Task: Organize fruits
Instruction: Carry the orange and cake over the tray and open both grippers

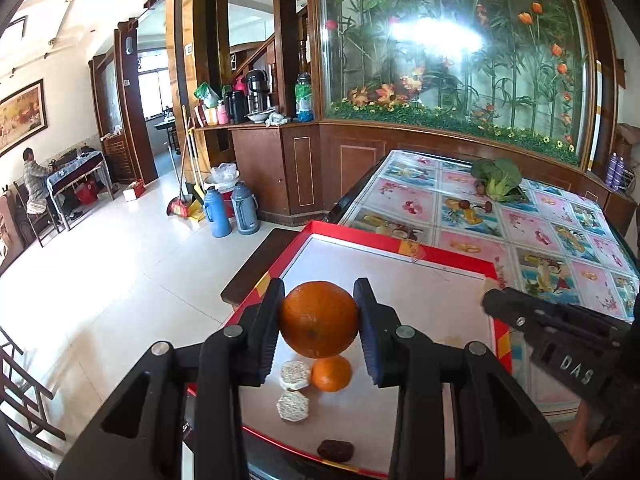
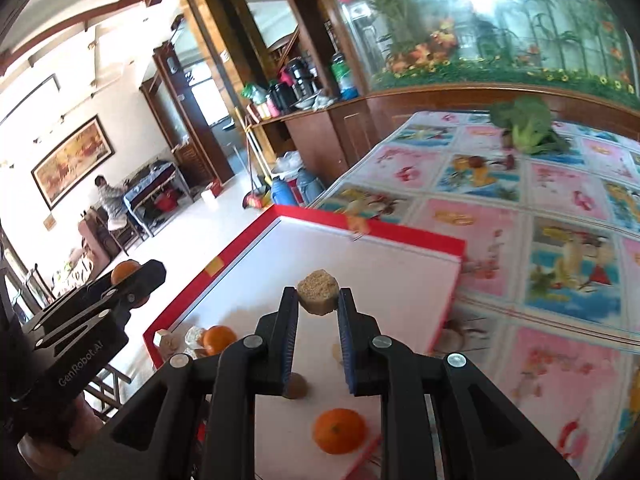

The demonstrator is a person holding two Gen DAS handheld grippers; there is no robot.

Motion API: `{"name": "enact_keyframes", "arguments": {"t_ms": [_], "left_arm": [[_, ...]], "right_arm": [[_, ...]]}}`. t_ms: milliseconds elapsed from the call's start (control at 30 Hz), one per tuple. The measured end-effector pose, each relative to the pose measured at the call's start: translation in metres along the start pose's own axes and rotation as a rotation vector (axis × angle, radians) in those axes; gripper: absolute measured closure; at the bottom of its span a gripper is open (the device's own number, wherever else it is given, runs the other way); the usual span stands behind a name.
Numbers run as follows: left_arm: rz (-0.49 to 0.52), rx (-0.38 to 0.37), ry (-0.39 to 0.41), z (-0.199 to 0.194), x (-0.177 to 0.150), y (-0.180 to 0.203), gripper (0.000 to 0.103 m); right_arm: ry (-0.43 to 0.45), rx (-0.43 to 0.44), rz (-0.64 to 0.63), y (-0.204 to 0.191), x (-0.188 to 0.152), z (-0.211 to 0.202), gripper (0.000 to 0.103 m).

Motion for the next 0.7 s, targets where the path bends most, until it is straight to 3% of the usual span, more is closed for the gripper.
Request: {"name": "enact_keyframes", "arguments": {"t_ms": [267,533,700], "left_arm": [[0.031,0.026,-0.033,0.029,0.011,-0.004,0.065],[0.044,0.056,-0.214,0.079,0.01,0.012,0.065],[0.082,0.099,-0.266,0.099,0.002,0.019,0.065]], "right_arm": [[-0.072,-0.007,0.001,-0.005,0.007,0.034,0.085],[-0.181,-0.101,0.055,0.014,0.006,0.06,0.085],[-0.236,-0.111,0.117,0.028,-0.004,0.068,0.085]]}}
Point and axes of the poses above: each gripper's, at about its wrist camera, not at the fingertips, and z roughly the way its jaws point, y to its right, x to its top, the point moved 1 cm from there along z, roughly the way its jaws point, and after that the axes turned 15 degrees about -z, right-handed, at the moved point
